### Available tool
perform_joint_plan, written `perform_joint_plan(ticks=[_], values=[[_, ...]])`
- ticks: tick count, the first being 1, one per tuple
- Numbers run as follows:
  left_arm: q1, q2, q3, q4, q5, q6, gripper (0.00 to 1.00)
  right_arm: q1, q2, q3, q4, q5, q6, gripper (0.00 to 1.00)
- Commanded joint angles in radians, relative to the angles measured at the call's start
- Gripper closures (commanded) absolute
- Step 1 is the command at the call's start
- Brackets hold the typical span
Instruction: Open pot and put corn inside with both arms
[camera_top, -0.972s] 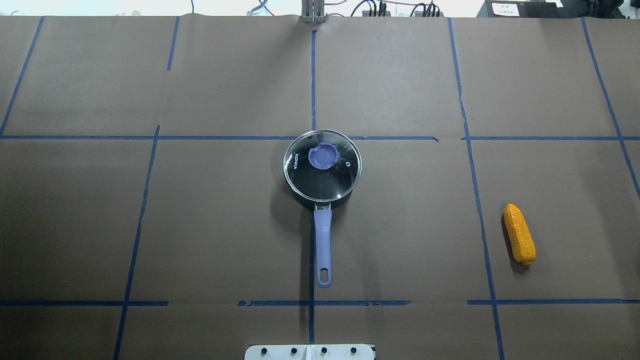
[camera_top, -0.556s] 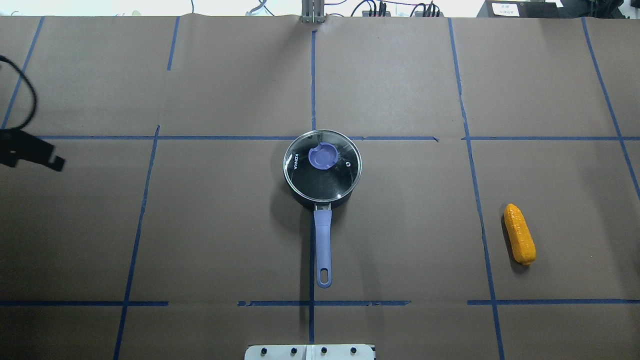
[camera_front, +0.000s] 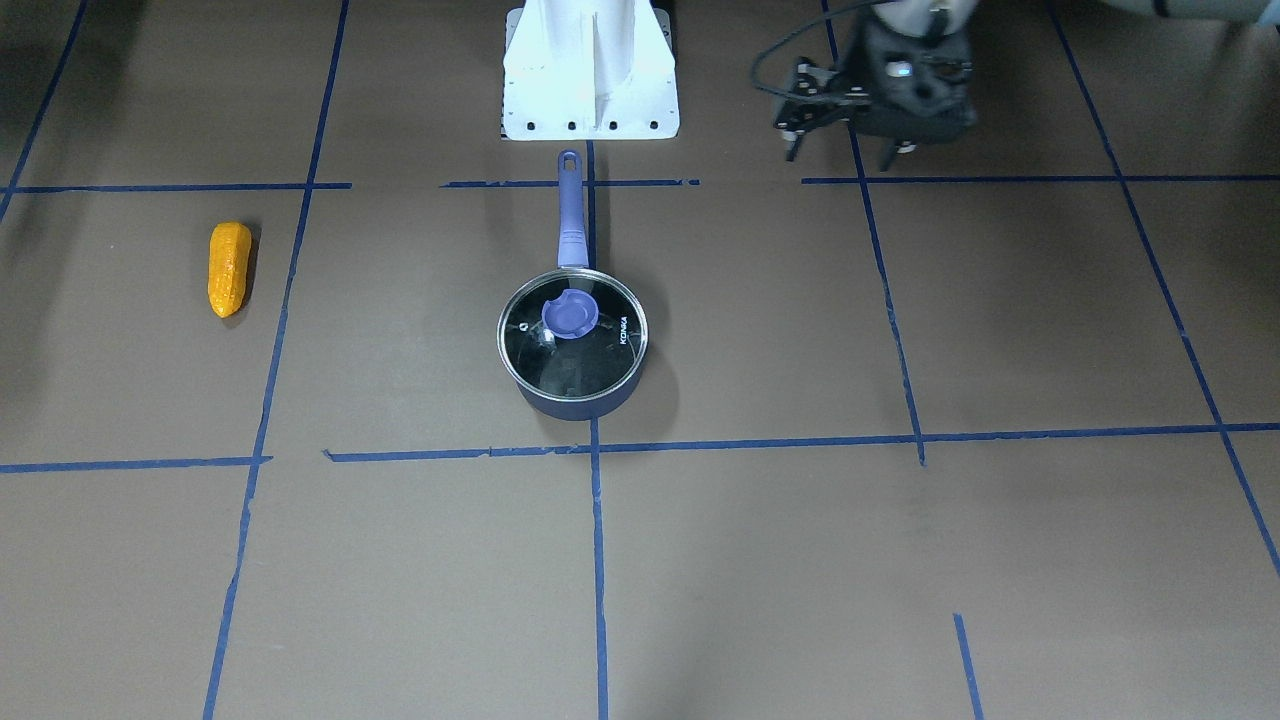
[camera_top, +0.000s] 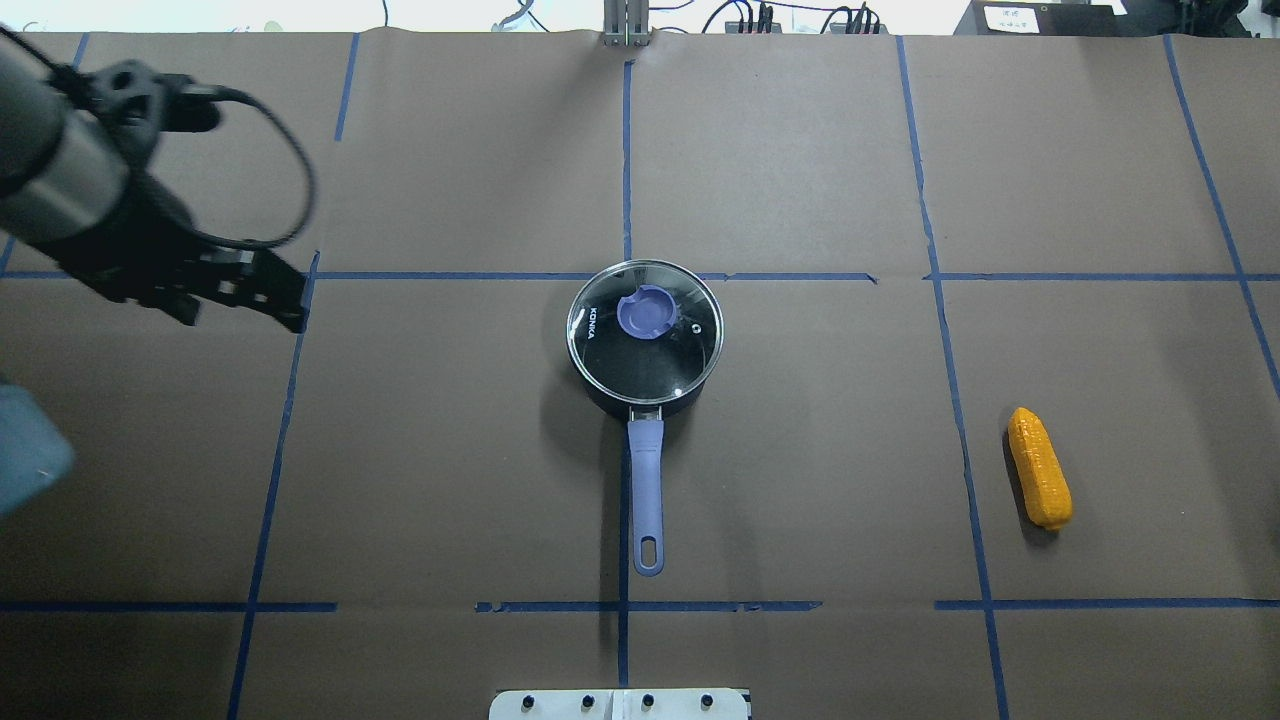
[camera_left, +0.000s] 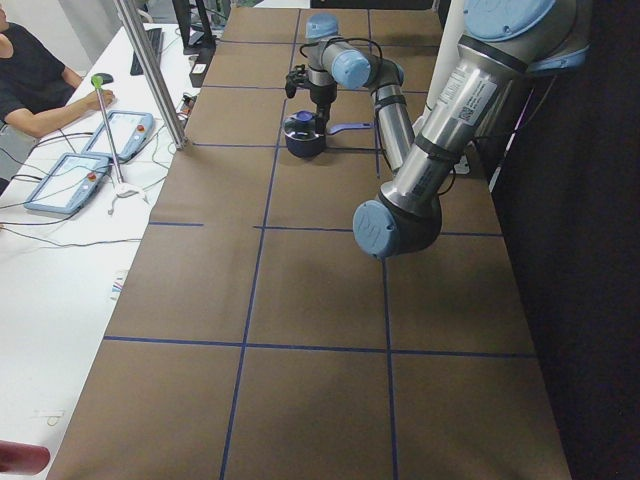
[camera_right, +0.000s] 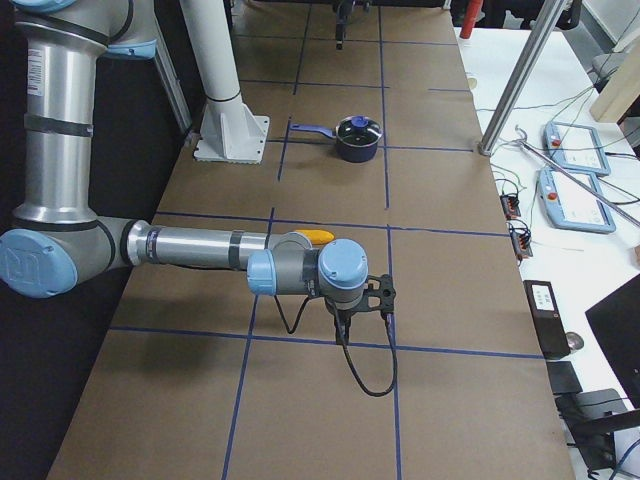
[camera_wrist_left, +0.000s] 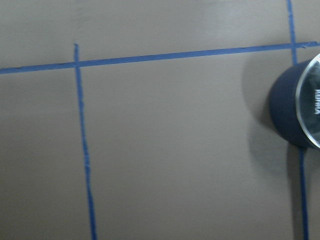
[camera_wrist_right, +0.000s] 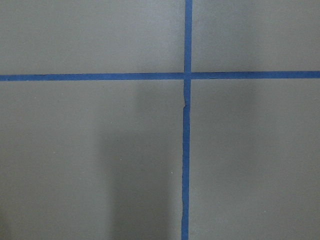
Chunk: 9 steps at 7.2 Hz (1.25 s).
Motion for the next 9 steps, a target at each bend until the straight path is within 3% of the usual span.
perform_joint_plan(ticks=[1, 4, 6, 9], values=[[0.107, -0.243, 0.276, -0.075, 0.116, -0.162, 0.0, -0.002, 0.001, 0.001, 0.0, 0.0, 0.003, 0.0], [0.148, -0.376, 0.462, -0.153, 0.16, -0.252, 0.0, -0.002, 0.014, -0.002, -0.001, 0.002, 0.004, 0.0], [0.149, -0.413, 0.611, -0.303, 0.168, -0.289, 0.0, -0.002, 0.015, -0.002, 0.0, 0.013, 0.002, 0.0], [0.163, -0.417, 0.669, -0.356, 0.168, -0.318, 0.0, -0.002, 0.023, -0.007, -0.001, 0.019, 0.002, 0.0]])
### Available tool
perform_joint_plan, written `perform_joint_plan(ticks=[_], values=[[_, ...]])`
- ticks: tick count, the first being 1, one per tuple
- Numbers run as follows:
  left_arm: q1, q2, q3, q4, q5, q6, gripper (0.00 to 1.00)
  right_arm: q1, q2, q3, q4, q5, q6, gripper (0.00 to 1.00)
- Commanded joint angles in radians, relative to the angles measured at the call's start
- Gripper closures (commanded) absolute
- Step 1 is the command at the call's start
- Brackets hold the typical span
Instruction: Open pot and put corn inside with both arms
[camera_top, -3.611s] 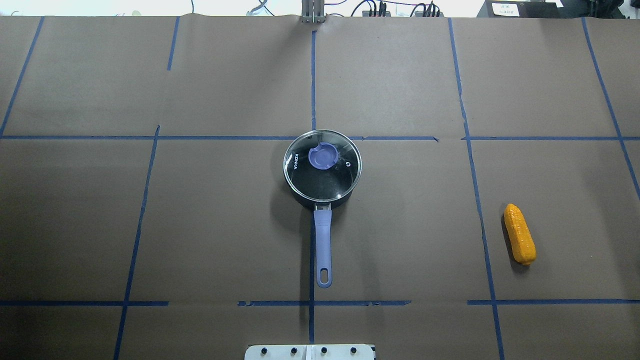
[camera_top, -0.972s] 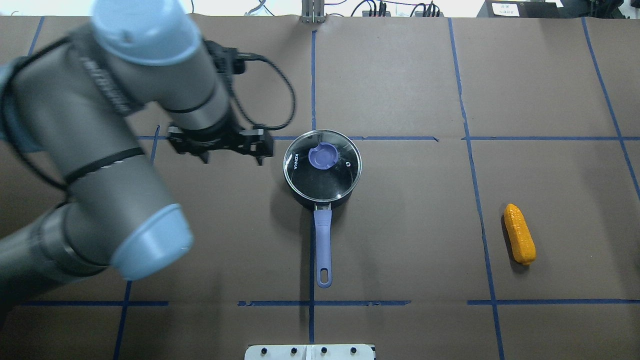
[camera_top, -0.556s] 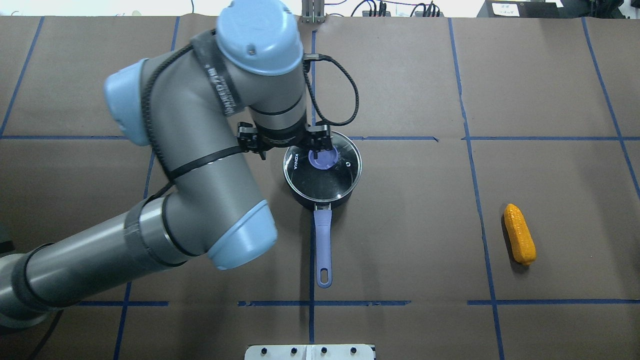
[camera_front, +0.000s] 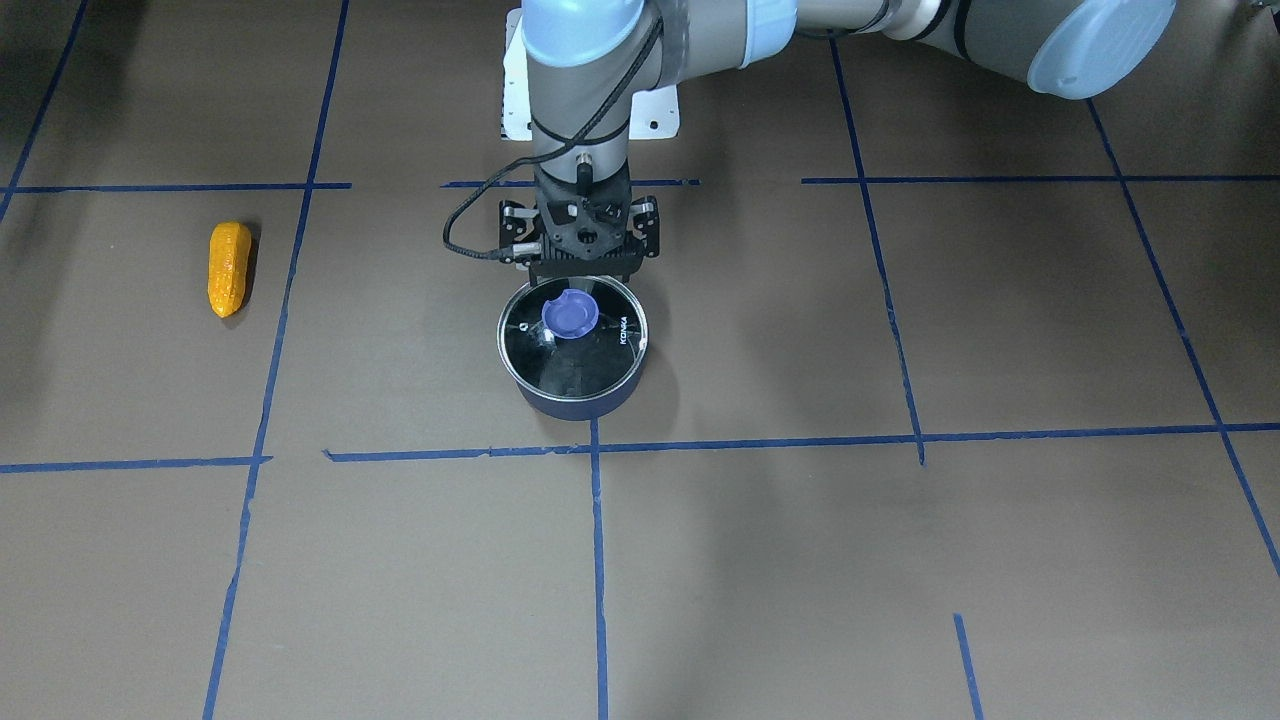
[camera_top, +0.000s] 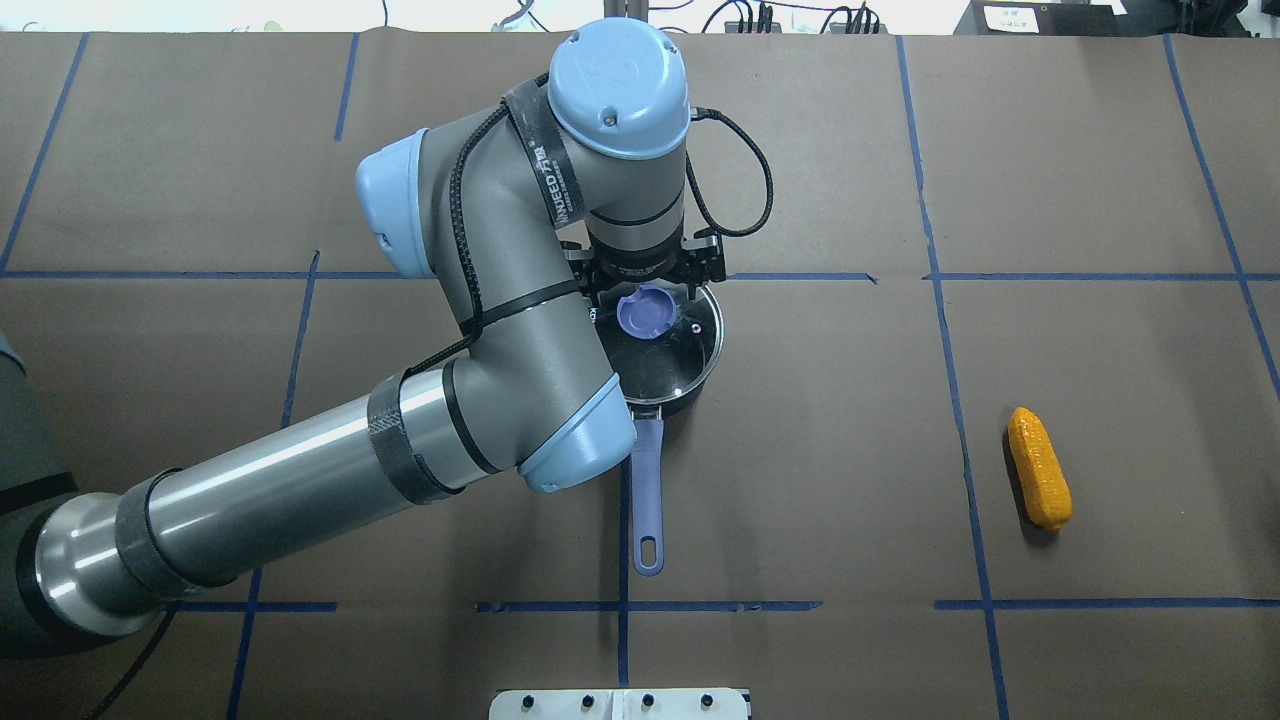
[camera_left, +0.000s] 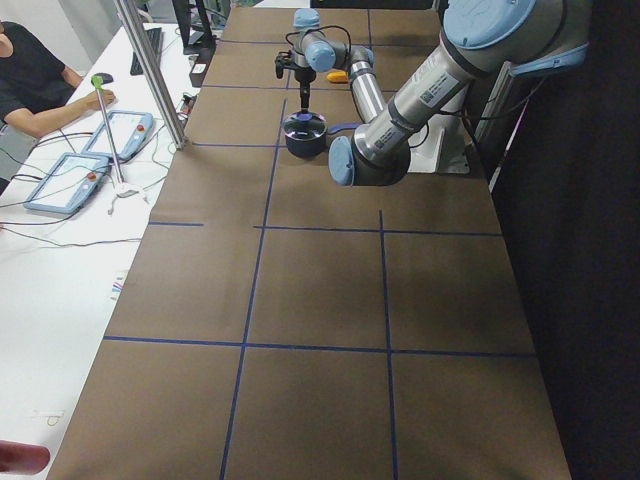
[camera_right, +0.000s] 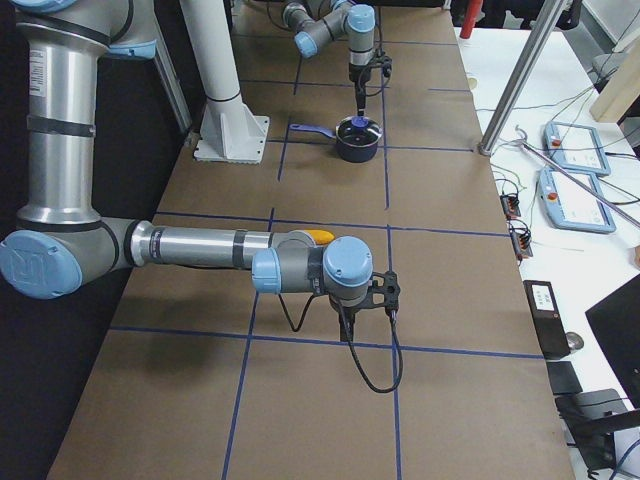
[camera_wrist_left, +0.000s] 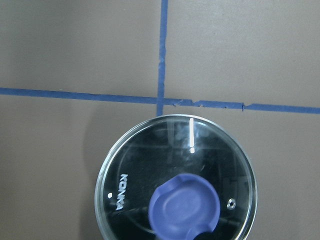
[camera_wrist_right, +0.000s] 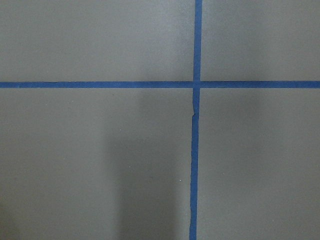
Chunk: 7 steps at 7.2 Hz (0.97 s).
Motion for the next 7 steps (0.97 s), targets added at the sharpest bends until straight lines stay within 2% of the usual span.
perform_joint_plan(ticks=[1, 4, 7], values=[[0.008, -0.003, 0.027, -0.011, 0.0, -0.004, 0.0, 0.0, 0.003, -0.005, 0.0, 0.002, -0.001, 0.0], [0.009, -0.001, 0.045, -0.014, 0.0, -0.006, 0.0, 0.0, 0.003, -0.005, 0.0, 0.002, -0.001, 0.0], [0.015, -0.001, 0.103, -0.085, 0.005, -0.007, 0.0, 0.0, 0.003, -0.007, 0.0, 0.002, -0.003, 0.0]])
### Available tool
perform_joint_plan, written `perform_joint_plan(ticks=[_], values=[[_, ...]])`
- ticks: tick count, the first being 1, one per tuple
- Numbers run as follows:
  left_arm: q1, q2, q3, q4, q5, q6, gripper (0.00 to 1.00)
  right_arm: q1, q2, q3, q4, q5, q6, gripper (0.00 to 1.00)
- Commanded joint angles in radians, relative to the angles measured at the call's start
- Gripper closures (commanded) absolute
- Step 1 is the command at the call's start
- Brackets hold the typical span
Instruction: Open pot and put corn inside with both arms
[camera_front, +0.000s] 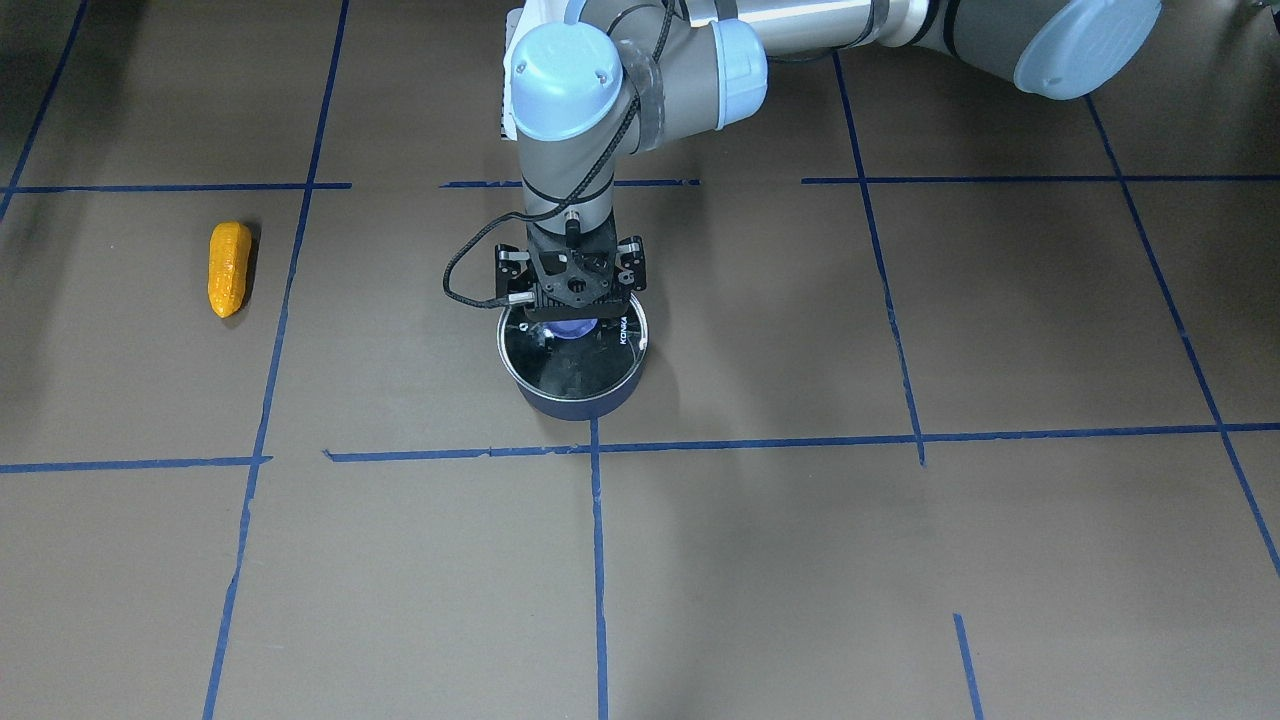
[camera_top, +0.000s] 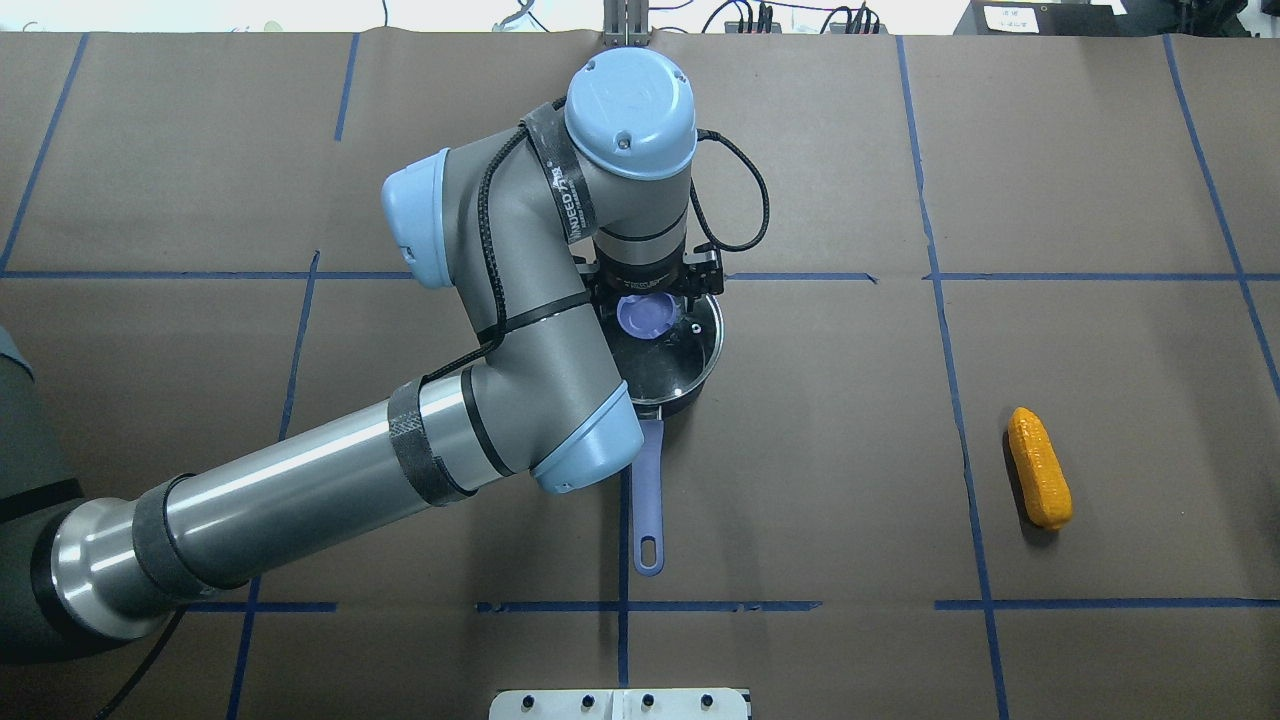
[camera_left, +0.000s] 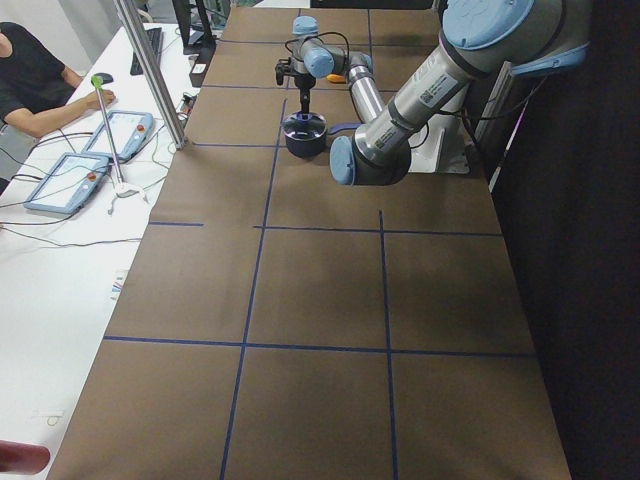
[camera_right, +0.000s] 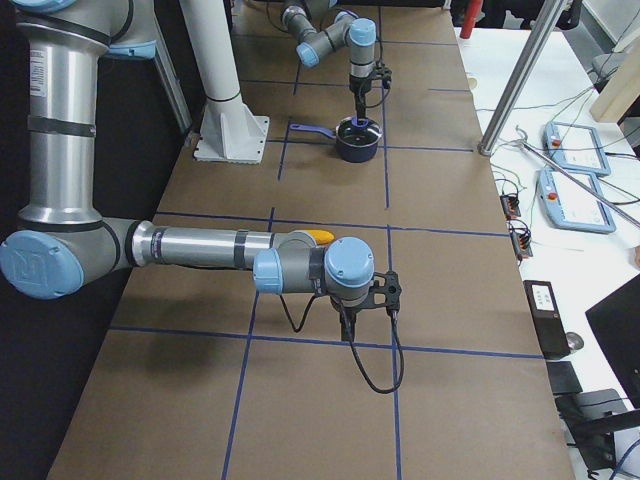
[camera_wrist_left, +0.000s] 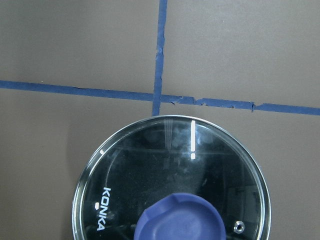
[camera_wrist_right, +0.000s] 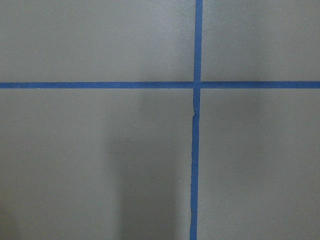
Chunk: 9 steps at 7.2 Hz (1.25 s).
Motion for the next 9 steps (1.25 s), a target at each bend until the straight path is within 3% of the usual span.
perform_joint_plan(ticks=[1, 4, 5, 8, 9], values=[[0.008, 0.003, 0.017, -0.016, 0.002, 0.0, 0.0, 0.0, 0.003, -0.001, 0.0, -0.001, -0.001, 0.0], [0.016, 0.007, 0.017, -0.016, 0.003, 0.0, 0.0, 0.0, 0.008, -0.01, 0.0, -0.002, -0.001, 0.0], [0.016, 0.007, 0.017, -0.016, 0.003, 0.0, 0.09, 0.0, 0.008, -0.012, 0.0, -0.002, -0.001, 0.0], [0.015, 0.004, 0.009, -0.007, 0.003, -0.001, 0.66, 0.0, 0.008, -0.015, 0.0, 0.0, -0.001, 0.0], [0.007, 0.001, -0.03, 0.017, 0.003, -0.001, 0.73, 0.0, 0.009, -0.015, 0.0, 0.0, -0.001, 0.0]])
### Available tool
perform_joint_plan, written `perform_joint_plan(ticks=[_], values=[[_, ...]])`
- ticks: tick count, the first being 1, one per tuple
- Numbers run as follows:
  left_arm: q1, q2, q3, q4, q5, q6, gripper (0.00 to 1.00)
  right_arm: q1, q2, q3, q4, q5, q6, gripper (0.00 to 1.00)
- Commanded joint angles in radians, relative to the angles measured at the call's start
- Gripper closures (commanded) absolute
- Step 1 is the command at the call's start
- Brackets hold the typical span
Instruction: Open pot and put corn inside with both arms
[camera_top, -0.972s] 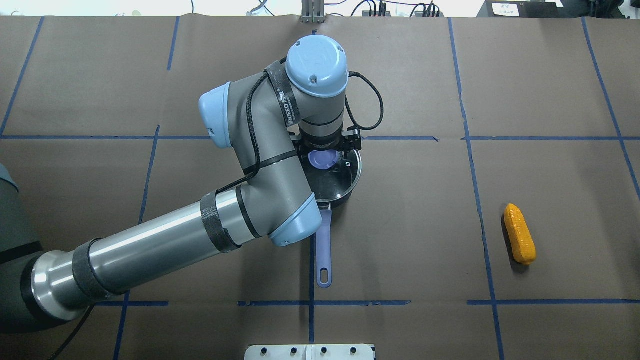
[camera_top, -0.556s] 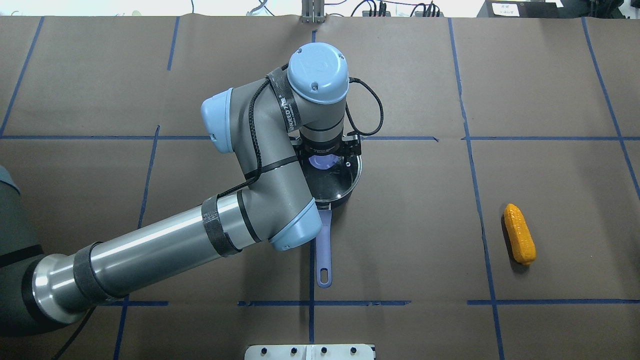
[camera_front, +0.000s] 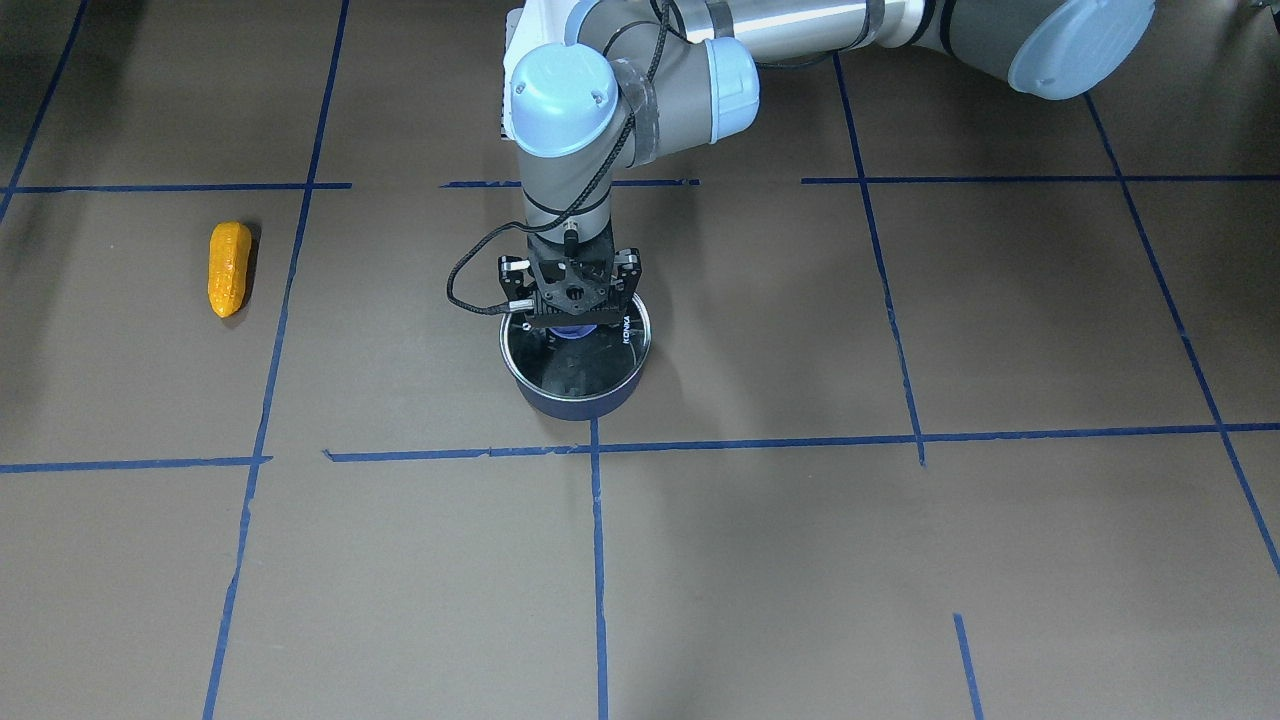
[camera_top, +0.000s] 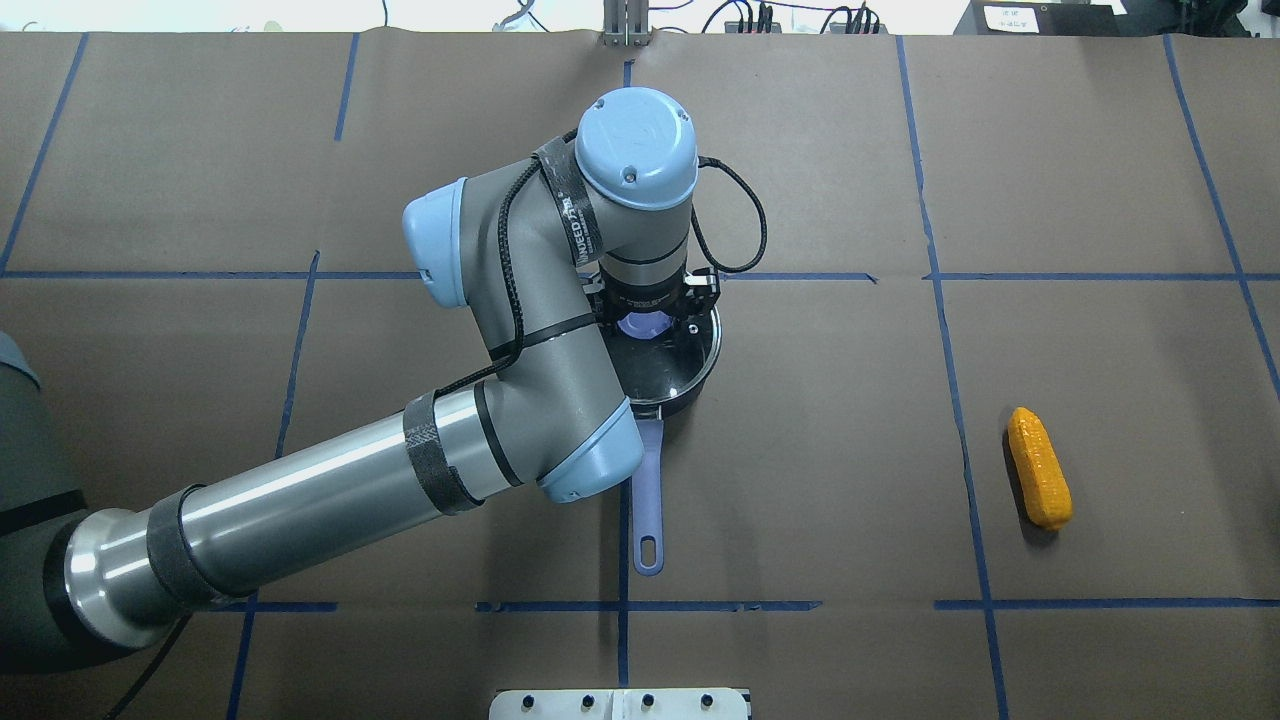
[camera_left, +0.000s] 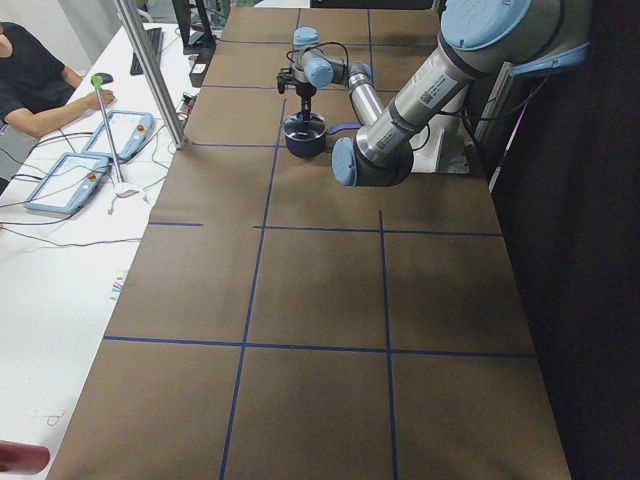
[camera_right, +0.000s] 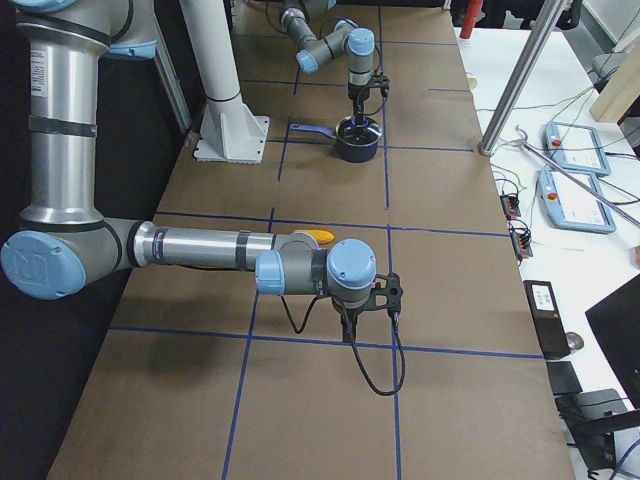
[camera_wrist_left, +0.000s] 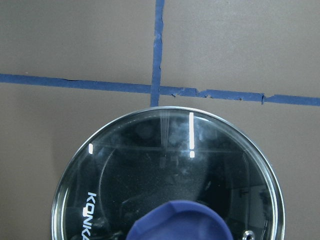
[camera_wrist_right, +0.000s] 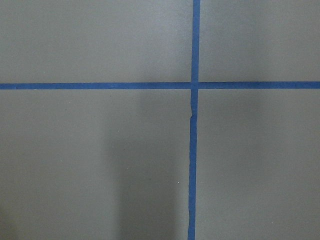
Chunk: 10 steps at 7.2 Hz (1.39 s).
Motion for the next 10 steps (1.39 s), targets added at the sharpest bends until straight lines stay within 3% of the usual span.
perform_joint_plan(ticks=[1, 4, 8, 10], values=[[-0.011, -0.002, -0.096, 0.098, -0.002, 0.001, 0.76, 0.0, 0.001, -0.002, 0.0, 0.001, 0.0, 0.0], [-0.053, 0.039, -0.179, 0.159, -0.005, 0.013, 0.76, 0.0, 0.018, -0.001, -0.002, 0.001, 0.003, 0.0], [-0.119, 0.382, -0.485, 0.157, -0.011, 0.186, 0.76, 0.0, 0.03, 0.004, 0.0, 0.002, 0.003, 0.0], [-0.106, 0.447, -0.495, 0.13, -0.009, 0.171, 0.75, 0.0, 0.03, 0.002, 0.002, 0.001, 0.0, 0.0]])
